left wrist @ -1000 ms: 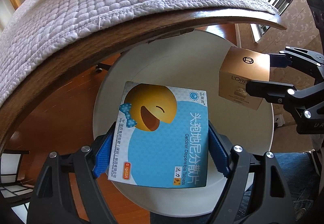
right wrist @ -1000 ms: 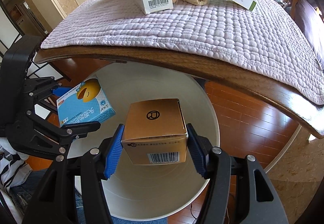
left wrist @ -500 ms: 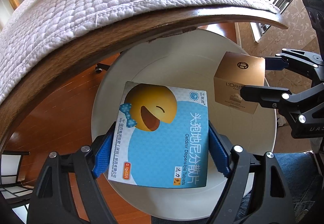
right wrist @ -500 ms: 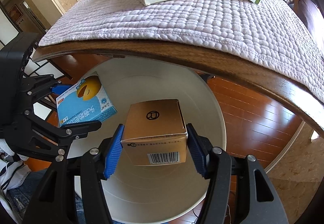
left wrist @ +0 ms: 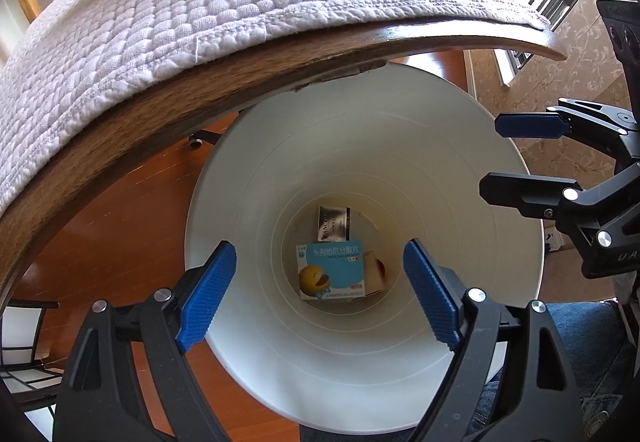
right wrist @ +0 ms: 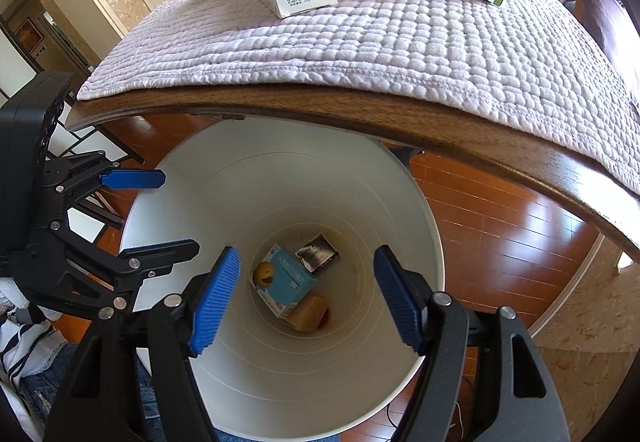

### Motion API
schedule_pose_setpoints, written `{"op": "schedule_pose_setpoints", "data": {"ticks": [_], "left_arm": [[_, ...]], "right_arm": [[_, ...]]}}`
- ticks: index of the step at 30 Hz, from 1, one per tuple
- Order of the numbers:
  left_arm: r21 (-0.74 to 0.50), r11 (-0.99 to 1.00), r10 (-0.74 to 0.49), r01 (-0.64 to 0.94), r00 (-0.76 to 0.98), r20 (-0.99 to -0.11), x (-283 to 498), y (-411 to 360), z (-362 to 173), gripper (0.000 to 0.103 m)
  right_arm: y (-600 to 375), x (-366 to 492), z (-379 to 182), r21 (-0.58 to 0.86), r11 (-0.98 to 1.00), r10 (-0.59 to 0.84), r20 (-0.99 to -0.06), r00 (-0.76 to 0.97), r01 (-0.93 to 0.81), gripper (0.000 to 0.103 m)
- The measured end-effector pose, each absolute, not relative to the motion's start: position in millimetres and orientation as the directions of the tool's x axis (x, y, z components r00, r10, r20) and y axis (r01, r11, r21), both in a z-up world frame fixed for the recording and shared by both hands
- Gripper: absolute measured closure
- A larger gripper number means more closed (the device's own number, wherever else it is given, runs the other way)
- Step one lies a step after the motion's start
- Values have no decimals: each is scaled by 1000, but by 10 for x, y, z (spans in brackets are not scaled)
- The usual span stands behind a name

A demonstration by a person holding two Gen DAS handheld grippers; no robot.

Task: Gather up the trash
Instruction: 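Open both tools to drop the carton and blue box into the bin, then move both open tools back toward the pile on the quilt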

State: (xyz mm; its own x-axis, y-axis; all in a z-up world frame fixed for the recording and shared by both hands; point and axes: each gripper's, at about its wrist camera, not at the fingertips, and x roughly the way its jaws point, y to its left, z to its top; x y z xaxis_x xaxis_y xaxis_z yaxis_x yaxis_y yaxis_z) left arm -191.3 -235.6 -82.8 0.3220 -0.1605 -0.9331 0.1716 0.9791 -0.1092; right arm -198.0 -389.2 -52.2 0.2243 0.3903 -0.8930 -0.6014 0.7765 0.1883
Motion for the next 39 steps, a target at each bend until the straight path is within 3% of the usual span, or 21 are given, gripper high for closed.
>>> {"op": "schedule_pose_setpoints", "data": {"ticks": [27,39], "left_arm": [[-108,979,-163,173,344,-925,-2095,-2137,-514,16],[-114,974,-182,193,381,-906,-2128,-2141,-117,16]], "right_arm": [[-4074,-2014,-289,150,791,378,-882,282,-592,29],[-4114,-2037,-29,134,783,393,-864,315,-608,29]]}}
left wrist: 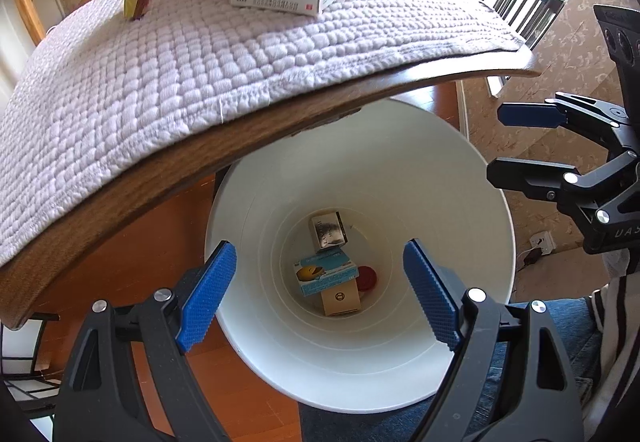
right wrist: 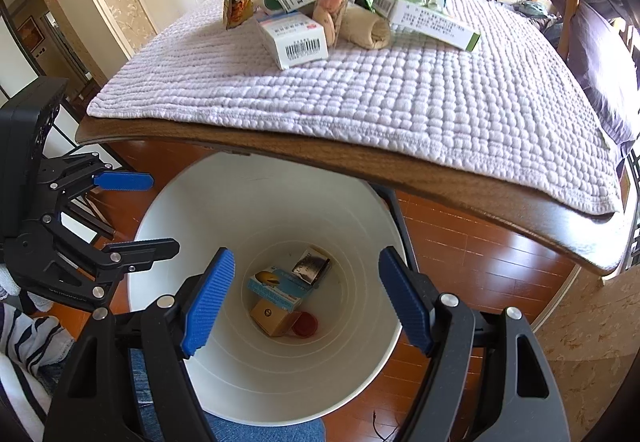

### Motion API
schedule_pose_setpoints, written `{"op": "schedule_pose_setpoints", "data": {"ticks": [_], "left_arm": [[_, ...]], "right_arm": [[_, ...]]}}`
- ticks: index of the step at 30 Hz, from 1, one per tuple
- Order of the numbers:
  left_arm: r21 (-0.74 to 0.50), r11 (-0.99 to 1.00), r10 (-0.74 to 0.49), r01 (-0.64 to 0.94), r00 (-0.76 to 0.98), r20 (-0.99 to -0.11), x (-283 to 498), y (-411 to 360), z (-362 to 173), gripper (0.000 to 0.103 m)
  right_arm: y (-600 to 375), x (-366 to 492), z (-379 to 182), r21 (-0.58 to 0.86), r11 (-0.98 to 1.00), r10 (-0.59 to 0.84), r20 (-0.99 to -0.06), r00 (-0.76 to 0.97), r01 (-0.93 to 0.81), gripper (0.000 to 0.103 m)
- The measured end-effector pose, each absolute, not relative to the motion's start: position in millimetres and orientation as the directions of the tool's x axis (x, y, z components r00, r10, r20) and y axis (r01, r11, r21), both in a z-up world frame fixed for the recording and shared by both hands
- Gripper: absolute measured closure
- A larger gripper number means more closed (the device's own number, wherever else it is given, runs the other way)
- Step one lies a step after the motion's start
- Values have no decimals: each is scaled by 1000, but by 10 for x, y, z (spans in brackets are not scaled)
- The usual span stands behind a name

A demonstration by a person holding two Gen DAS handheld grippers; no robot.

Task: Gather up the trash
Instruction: 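Move both open tools back toward the pile on the quilt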

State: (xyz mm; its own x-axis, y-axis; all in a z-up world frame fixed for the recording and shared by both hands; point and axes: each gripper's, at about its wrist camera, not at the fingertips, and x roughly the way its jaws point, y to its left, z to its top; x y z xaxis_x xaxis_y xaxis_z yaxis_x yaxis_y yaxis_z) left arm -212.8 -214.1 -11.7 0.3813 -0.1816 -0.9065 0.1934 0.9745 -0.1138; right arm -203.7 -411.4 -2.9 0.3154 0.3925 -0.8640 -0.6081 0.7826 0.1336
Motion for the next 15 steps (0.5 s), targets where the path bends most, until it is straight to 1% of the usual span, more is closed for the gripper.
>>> {"op": "schedule_pose_setpoints", "data": {"ticks": [4,7,10,12,13,14,15], "left_arm": [[-112,972,-189,205,408,-893,-2137,-2160,96,16],[-117,971,-201,210,444,-873,-2135,-2162,255,16],[-116,973,-204,202,502,-841,-2142,-2135,476,16],[-133,974,-213,184,538,-815,-2128,-2086,628,9],[-141,974,-217,176,556,-802,-2109,-2059,681,4],[-149,974,-220,168,576,-787,-2090,-2029,744,4],[-158,974,-224,161,594,-773,-2070,-1999,795,3]], "right_arm": [[-4159,-2049,122,126,783,402,-850,342,-609,29],[-4201,-2055,254,119,784,413,-833,369,-610,27],[-4237,-2059,423,109,785,430,-804,410,-610,21],[-4269,-2025,534,108,790,444,-779,443,-603,14],[-4289,-2013,601,105,795,451,-762,465,-598,7],[-4279,-1993,661,103,798,456,-747,484,-594,4],[-4283,-1983,717,100,803,460,-730,505,-587,4]]}}
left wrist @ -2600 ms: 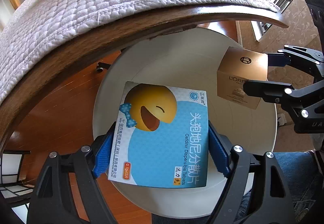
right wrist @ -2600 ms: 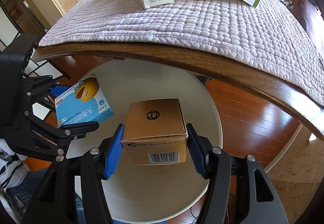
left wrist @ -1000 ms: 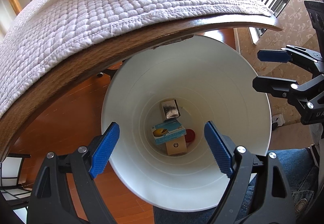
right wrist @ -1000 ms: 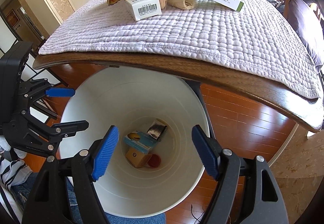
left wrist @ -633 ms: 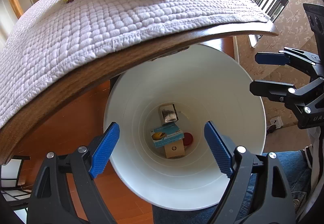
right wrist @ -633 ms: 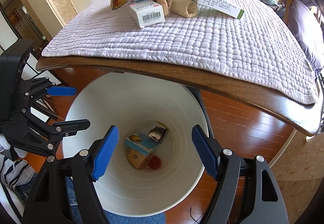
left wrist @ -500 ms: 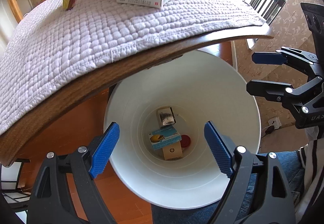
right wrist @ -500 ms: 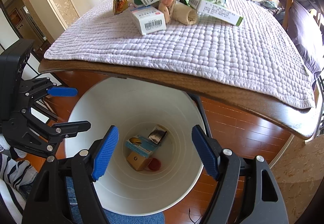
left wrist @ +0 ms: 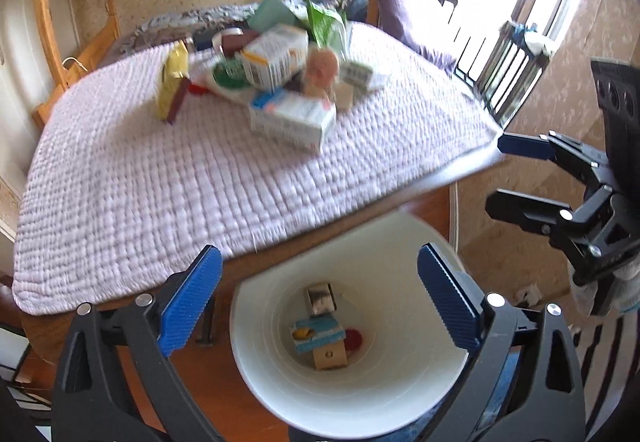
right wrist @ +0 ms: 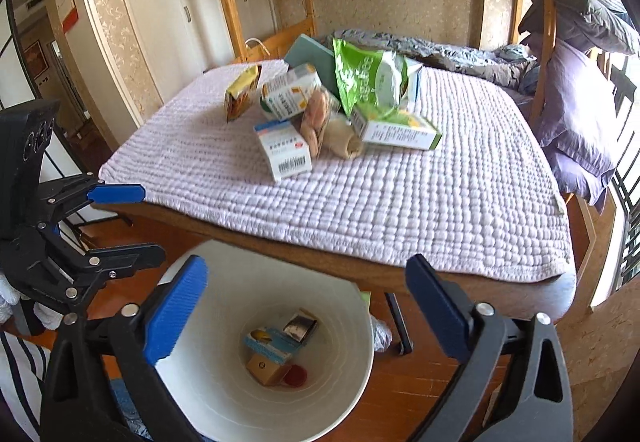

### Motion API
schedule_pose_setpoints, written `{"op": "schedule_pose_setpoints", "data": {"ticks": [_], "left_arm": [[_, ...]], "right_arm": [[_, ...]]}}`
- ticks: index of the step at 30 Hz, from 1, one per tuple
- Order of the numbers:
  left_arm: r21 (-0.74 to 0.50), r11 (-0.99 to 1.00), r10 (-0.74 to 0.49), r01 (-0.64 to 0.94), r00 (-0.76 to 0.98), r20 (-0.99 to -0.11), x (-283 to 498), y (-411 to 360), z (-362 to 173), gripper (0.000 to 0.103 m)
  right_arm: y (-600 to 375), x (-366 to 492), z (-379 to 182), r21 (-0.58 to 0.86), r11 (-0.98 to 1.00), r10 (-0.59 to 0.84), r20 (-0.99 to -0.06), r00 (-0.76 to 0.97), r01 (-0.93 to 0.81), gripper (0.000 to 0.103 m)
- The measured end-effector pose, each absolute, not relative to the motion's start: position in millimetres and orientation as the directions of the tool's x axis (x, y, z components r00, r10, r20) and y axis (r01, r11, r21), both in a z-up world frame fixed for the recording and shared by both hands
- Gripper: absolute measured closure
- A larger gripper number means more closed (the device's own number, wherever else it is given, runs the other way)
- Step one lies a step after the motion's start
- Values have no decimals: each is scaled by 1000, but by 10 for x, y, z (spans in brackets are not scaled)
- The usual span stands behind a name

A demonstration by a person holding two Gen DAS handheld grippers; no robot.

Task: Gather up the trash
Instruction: 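Move both open tools back toward the pile on the quilt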

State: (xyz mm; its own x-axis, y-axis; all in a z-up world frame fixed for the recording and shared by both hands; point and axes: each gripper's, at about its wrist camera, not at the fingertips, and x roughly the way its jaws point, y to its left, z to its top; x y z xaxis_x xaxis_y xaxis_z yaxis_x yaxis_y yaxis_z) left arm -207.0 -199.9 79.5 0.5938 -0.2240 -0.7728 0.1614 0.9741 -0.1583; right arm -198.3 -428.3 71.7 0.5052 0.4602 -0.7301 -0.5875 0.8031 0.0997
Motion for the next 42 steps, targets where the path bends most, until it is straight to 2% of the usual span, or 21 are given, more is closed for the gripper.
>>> {"op": "schedule_pose_setpoints", "data": {"ticks": [6,13,23,29,36,40,42], "left_arm": [[-165,976,-218,142,656,-722,-1868,-1929,961,1],[-27,976,-165,218,648,-743,-1575,-2072,842,1],[-53,963,-204,263,586,-785,-1082,-2078,639,1],[-45,964,-190,261,567,-801,-874,-2083,549,1],[-31,966,-175,255,563,-808,-688,-2096,482,1],[-20,964,-169,264,557,-813,-594,-2107,441,1],[-16,963,-168,268,556,-814,-557,-2107,430,1]], "right_arm": [[-4284,-1771,889,29,846,404,-687,604,-533,4],[-4384,-1267,883,110,848,445,-677,586,-518,4],[-4341,-602,615,268,864,461,-761,456,-426,4],[-4307,-211,404,453,855,517,-777,358,-253,4],[-4226,203,297,525,844,530,-782,327,-114,5],[-4168,405,188,519,854,506,-809,300,-43,5],[-4124,506,157,506,862,493,-821,288,-31,9]]}}
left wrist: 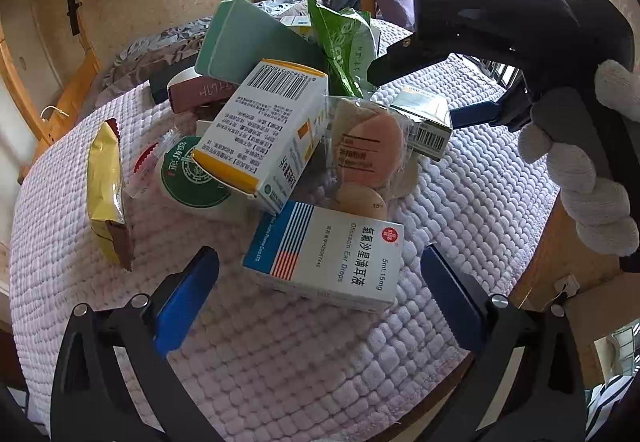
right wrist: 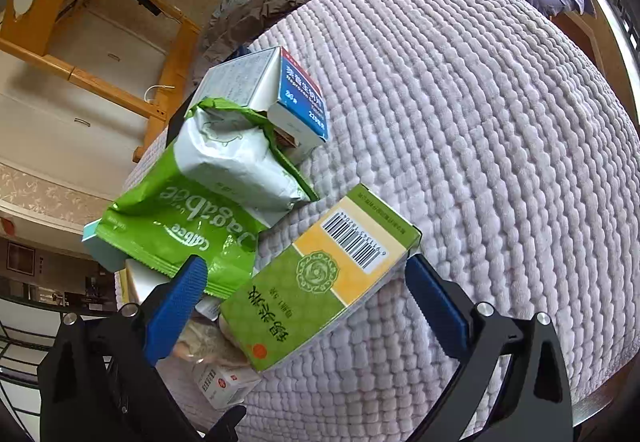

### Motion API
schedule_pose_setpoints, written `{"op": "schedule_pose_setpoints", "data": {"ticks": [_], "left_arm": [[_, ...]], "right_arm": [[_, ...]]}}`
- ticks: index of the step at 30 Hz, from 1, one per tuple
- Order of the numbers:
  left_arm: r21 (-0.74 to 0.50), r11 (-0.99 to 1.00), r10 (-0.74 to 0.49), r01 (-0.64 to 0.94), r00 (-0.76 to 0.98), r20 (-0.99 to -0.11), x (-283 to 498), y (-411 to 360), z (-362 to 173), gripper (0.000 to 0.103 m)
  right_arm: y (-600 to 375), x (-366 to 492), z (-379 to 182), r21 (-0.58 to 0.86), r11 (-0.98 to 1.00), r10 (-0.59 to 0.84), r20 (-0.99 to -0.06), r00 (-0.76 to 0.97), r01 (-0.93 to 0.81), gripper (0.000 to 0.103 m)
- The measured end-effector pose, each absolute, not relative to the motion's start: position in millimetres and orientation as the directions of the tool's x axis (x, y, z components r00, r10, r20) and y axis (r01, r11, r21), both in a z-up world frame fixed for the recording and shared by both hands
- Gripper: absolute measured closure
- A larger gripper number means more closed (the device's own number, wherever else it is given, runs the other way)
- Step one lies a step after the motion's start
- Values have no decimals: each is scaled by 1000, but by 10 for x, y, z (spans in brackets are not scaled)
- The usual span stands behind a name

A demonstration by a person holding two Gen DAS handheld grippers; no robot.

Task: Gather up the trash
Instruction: 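Move both open tools back toward the pile on the quilt, then grasp the green-yellow medicine box with the right tool while the left grasps the white ear-drops box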

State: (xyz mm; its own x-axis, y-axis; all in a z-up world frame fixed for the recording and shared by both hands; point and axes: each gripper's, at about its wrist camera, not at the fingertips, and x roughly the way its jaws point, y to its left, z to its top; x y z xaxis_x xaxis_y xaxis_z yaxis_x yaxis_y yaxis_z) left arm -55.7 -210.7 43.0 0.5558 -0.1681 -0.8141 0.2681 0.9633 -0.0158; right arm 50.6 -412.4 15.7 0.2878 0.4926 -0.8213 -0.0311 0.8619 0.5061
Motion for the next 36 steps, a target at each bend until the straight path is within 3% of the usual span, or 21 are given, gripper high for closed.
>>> {"op": "schedule_pose_setpoints", "data": {"ticks": [6,11,16,24,31,34,36], "left_arm": [[2,961,-157,278,549,-821,-442,-2090,402,1],[1,958,-153,286,516,-843,-316,-2085,327,23],[-11,956,-167,294,512,-843,-294,-2040,325,28],[6,954,-156,298,515,-843,-335,-2045,335,28],[15,958,-142,287,521,-842,-347,-2088,314,28],[16,959,-140,284,521,-842,-337,-2099,318,28],[29,957,-132,288,526,-840,-348,-2110,327,28]], "right_arm": [[-3915,666,151,411,909,414,-864,288,-74,22],[-3706,681,153,323,929,365,-879,308,-178,30],[-3656,454,133,249,931,331,-884,331,-266,40],[-3732,342,205,131,932,260,-892,371,-337,39],[-3748,469,97,257,935,330,-885,329,-245,34],[-3762,503,81,261,936,332,-878,346,-236,53],[-3752,471,107,260,932,339,-872,353,-253,59]]}}
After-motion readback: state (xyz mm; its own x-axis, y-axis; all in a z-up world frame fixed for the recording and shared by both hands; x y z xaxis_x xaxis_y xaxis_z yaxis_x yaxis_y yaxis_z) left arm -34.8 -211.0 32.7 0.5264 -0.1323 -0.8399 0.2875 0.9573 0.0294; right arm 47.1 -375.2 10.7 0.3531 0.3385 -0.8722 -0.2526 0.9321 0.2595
